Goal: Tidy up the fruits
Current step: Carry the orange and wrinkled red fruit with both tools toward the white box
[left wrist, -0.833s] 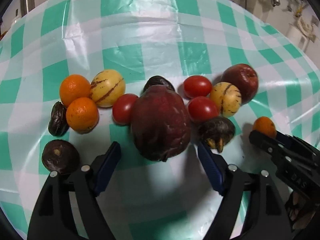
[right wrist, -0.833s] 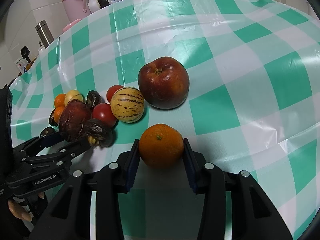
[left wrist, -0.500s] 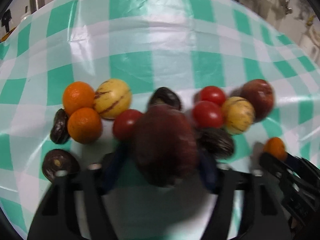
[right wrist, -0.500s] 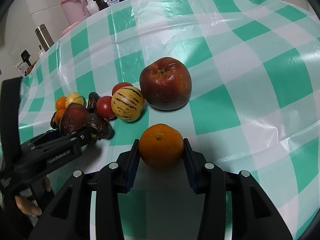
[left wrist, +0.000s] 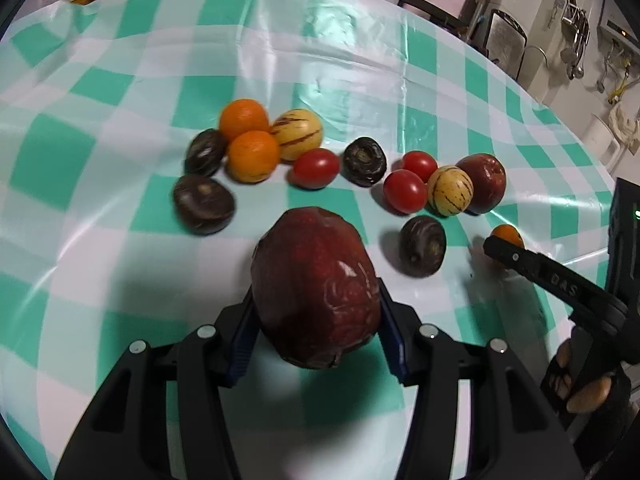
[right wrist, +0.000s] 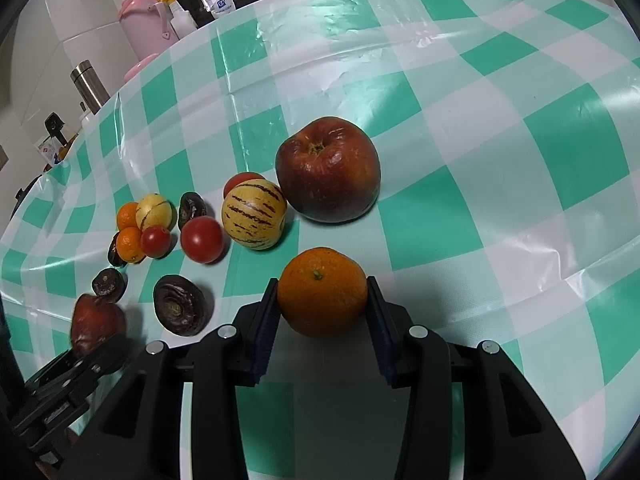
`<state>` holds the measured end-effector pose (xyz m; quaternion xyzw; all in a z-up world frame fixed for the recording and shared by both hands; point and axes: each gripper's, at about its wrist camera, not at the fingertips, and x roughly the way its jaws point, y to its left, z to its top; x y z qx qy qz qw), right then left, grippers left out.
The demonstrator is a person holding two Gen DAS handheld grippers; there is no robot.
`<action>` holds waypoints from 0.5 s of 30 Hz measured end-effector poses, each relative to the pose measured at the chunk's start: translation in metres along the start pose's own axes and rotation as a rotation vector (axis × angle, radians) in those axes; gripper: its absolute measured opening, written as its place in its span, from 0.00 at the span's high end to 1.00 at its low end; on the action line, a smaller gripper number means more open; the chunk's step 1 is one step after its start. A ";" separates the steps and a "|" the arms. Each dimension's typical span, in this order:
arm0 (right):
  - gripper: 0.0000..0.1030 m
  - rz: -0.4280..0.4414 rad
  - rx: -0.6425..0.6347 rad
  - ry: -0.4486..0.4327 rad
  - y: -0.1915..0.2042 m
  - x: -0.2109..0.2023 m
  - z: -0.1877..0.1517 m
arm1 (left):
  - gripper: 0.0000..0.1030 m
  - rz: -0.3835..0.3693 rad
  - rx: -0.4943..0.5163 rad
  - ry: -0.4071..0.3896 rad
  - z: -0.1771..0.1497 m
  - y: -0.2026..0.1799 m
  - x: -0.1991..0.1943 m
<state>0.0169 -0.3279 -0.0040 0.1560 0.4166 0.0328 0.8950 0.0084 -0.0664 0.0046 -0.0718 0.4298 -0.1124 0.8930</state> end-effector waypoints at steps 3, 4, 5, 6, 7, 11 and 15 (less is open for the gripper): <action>0.60 -0.008 0.001 0.000 0.000 0.000 0.000 | 0.48 0.005 0.009 -0.007 -0.011 0.008 -0.015; 0.60 -0.010 -0.001 0.001 0.000 0.000 0.000 | 0.48 0.007 0.014 -0.006 -0.015 0.008 -0.019; 0.60 -0.010 0.000 0.002 0.000 0.000 0.000 | 0.48 0.007 0.017 -0.003 -0.017 0.008 -0.021; 0.60 -0.015 -0.002 0.002 0.001 -0.001 0.000 | 0.48 0.007 0.021 0.002 -0.021 0.008 -0.023; 0.60 -0.023 -0.008 0.003 0.002 -0.001 0.000 | 0.48 0.009 0.026 0.006 -0.026 0.008 -0.026; 0.60 -0.060 -0.035 0.005 0.009 -0.004 -0.005 | 0.48 0.016 0.040 -0.001 -0.039 0.007 -0.037; 0.60 -0.079 -0.053 0.004 0.015 -0.012 -0.016 | 0.48 0.021 0.044 -0.013 -0.051 0.010 -0.051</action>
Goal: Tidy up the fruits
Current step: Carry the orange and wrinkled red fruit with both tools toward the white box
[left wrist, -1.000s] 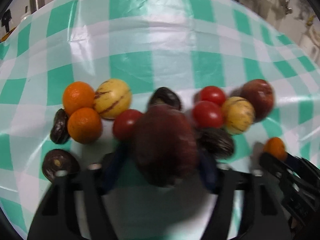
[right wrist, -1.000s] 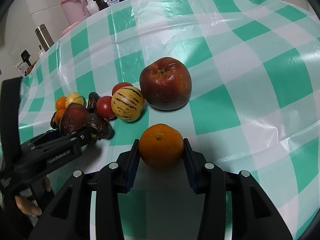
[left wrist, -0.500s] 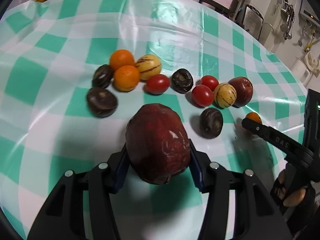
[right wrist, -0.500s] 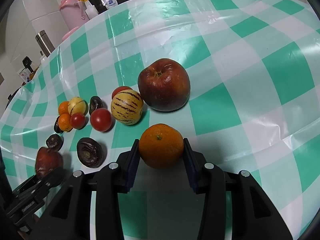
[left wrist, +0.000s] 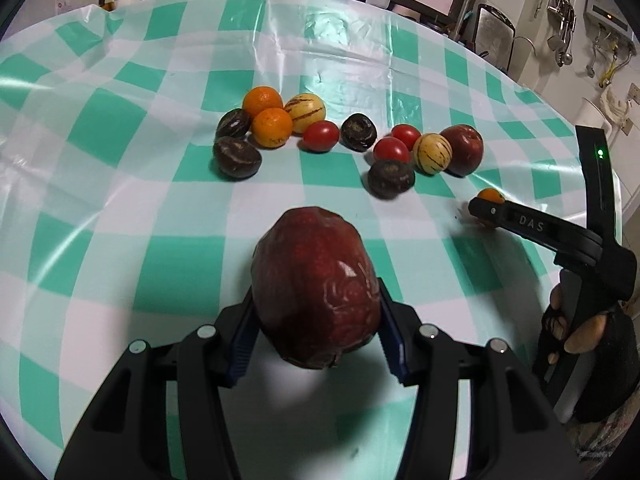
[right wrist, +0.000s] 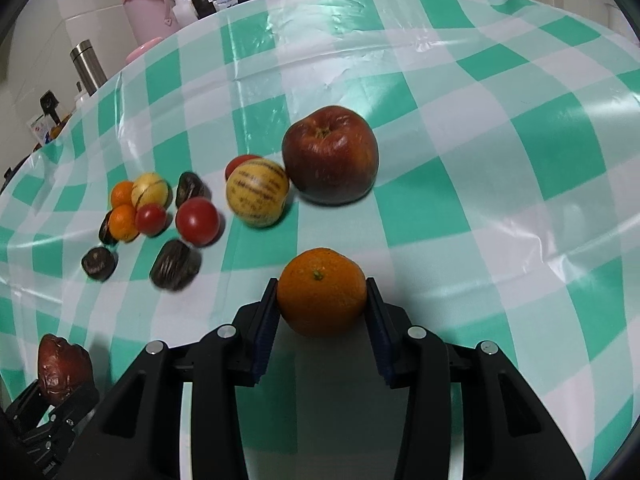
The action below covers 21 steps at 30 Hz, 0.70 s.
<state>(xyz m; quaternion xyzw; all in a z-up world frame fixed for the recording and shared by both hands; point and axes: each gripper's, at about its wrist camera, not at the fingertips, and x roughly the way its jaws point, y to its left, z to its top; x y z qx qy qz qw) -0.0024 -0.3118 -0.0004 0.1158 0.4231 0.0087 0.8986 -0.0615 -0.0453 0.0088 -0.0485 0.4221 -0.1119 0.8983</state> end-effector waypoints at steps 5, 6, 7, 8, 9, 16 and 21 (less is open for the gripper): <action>0.60 0.003 -0.021 -0.013 0.008 -0.020 -0.026 | 0.48 0.010 0.014 -0.009 -0.012 0.004 -0.014; 0.60 -0.002 -0.034 -0.015 0.011 -0.025 -0.033 | 0.48 0.011 0.016 -0.009 -0.013 0.004 -0.015; 0.60 -0.002 -0.040 -0.015 0.013 -0.028 -0.038 | 0.48 0.013 0.018 -0.011 -0.015 0.005 -0.017; 0.60 -0.001 -0.044 -0.018 0.015 -0.032 -0.042 | 0.48 0.015 0.017 -0.011 -0.018 0.007 -0.019; 0.60 -0.002 -0.052 -0.019 0.017 -0.036 -0.049 | 0.48 0.014 0.014 -0.012 -0.020 0.008 -0.021; 0.60 -0.021 -0.108 -0.015 0.033 -0.048 -0.070 | 0.48 0.016 -0.006 -0.015 -0.025 0.017 -0.028; 0.60 -0.025 -0.110 -0.009 0.038 -0.052 -0.079 | 0.48 0.009 -0.037 -0.018 -0.027 0.027 -0.029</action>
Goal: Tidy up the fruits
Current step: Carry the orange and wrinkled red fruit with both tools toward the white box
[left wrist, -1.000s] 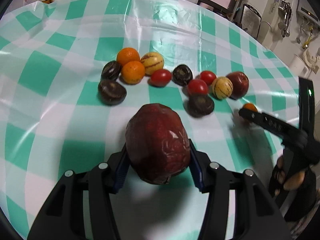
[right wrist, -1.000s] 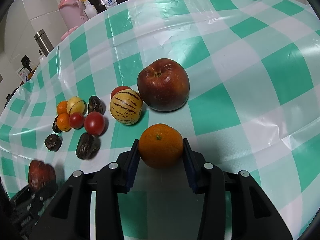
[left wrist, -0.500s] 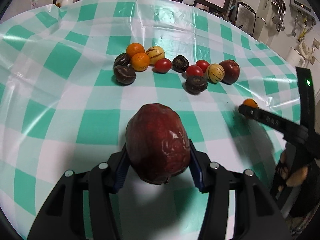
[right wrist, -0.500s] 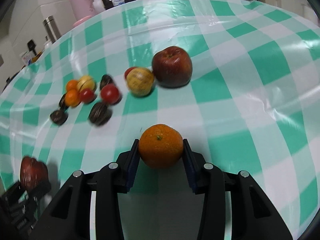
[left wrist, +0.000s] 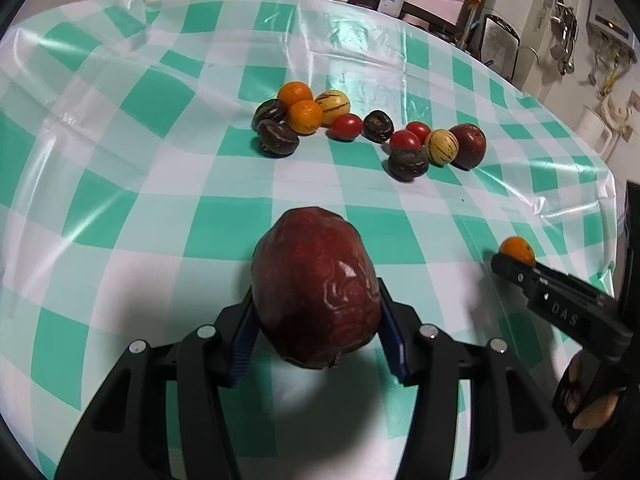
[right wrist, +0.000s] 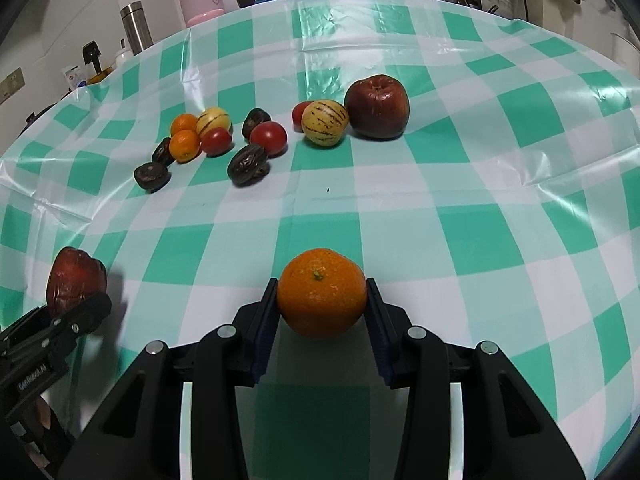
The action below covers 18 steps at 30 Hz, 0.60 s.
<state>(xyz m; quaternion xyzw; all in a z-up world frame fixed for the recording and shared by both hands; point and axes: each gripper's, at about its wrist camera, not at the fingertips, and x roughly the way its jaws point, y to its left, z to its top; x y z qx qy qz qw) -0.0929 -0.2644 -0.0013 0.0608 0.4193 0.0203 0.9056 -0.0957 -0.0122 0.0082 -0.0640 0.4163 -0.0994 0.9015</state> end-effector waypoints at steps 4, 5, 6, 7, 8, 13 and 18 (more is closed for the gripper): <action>0.60 -0.017 -0.016 0.008 0.005 -0.002 -0.005 | 0.48 0.007 0.008 -0.001 -0.001 0.000 -0.001; 0.60 -0.019 -0.020 0.008 0.006 -0.003 -0.006 | 0.48 0.012 0.013 -0.002 -0.002 -0.001 -0.002; 0.60 -0.022 -0.023 0.008 0.007 -0.004 -0.007 | 0.48 0.015 0.018 -0.004 -0.002 -0.002 -0.002; 0.60 -0.024 -0.027 0.007 0.007 -0.005 -0.007 | 0.48 0.018 0.021 -0.004 -0.003 -0.002 -0.003; 0.60 -0.025 -0.030 0.005 0.008 -0.006 -0.009 | 0.48 0.020 0.022 -0.004 -0.003 -0.003 -0.003; 0.60 -0.008 -0.031 -0.001 0.006 -0.017 -0.020 | 0.48 0.020 0.033 0.005 -0.009 -0.007 -0.009; 0.60 0.039 -0.039 -0.058 -0.010 -0.058 -0.040 | 0.48 -0.041 0.118 0.008 -0.020 -0.043 -0.025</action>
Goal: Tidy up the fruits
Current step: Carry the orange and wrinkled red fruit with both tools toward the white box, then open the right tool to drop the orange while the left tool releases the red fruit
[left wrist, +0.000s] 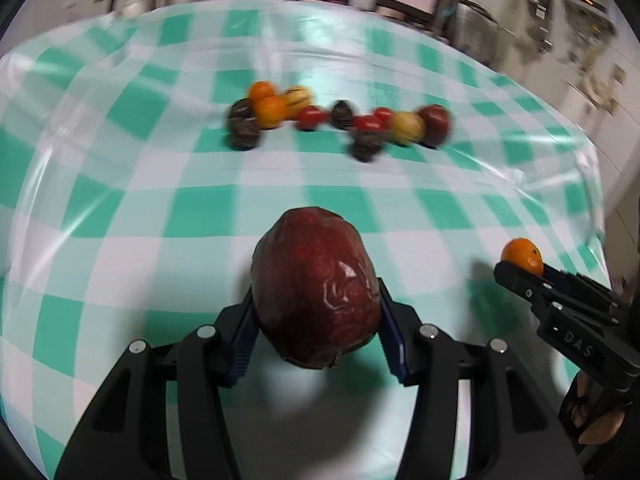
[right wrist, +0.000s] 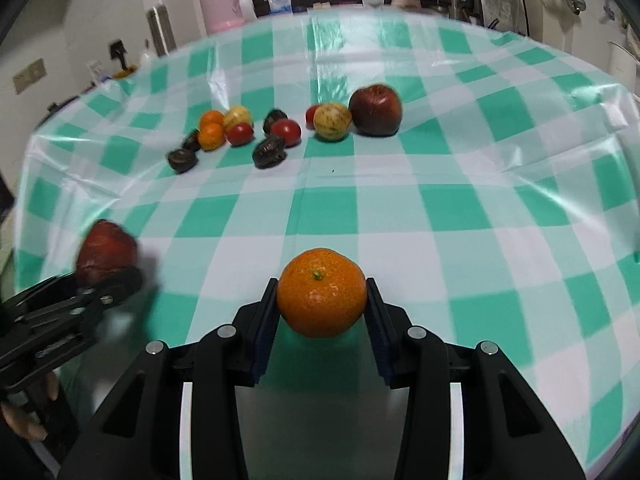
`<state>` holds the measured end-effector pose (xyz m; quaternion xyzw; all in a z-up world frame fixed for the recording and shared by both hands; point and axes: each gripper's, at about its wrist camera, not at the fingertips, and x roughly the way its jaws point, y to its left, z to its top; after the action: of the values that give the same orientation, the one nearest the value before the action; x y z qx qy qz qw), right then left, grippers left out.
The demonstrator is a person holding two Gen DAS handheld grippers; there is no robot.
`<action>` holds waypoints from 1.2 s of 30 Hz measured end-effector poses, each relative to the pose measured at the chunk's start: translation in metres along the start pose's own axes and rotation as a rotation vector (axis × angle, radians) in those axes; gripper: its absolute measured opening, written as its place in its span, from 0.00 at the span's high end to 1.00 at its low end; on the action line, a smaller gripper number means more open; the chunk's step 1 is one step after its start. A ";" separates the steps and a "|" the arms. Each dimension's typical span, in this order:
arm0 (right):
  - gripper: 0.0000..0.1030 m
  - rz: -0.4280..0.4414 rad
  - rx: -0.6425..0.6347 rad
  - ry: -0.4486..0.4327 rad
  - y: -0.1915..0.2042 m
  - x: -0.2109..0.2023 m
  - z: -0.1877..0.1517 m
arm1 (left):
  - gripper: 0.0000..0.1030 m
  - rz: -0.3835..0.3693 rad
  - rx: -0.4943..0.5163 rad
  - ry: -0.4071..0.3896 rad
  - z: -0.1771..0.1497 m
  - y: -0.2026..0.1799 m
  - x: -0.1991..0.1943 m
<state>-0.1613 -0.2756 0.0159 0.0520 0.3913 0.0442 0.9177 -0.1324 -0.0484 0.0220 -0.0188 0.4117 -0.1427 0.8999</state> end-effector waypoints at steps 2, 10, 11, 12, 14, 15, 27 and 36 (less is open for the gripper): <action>0.60 -0.002 -0.001 -0.028 -0.013 -0.021 -0.009 | 0.48 -0.034 0.051 -0.005 -0.001 -0.022 -0.007; 0.60 -0.161 0.155 -0.071 -0.113 -0.105 -0.076 | 0.48 -0.229 0.330 0.021 -0.022 -0.145 -0.020; 0.60 -0.198 0.184 -0.069 -0.128 -0.116 -0.089 | 0.48 -0.248 0.366 0.030 -0.026 -0.161 -0.020; 0.60 -0.222 0.205 -0.064 -0.139 -0.122 -0.098 | 0.48 -0.265 0.408 0.038 -0.031 -0.179 -0.020; 0.60 -0.266 0.272 -0.053 -0.166 -0.136 -0.121 | 0.48 -0.296 0.485 0.056 -0.042 -0.209 -0.019; 0.60 -0.281 0.298 -0.047 -0.176 -0.140 -0.130 | 0.48 -0.313 0.522 0.068 -0.048 -0.225 -0.018; 0.60 -0.445 0.513 0.127 -0.275 -0.128 -0.226 | 0.46 -0.490 0.916 0.192 -0.137 -0.356 0.003; 0.60 -0.454 0.577 0.223 -0.296 -0.094 -0.263 | 0.52 -0.514 1.040 0.239 -0.183 -0.390 0.042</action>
<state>-0.4046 -0.5648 -0.1368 0.2153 0.4866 -0.2668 0.8036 -0.3374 -0.4189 -0.0710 0.3418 0.3684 -0.5403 0.6750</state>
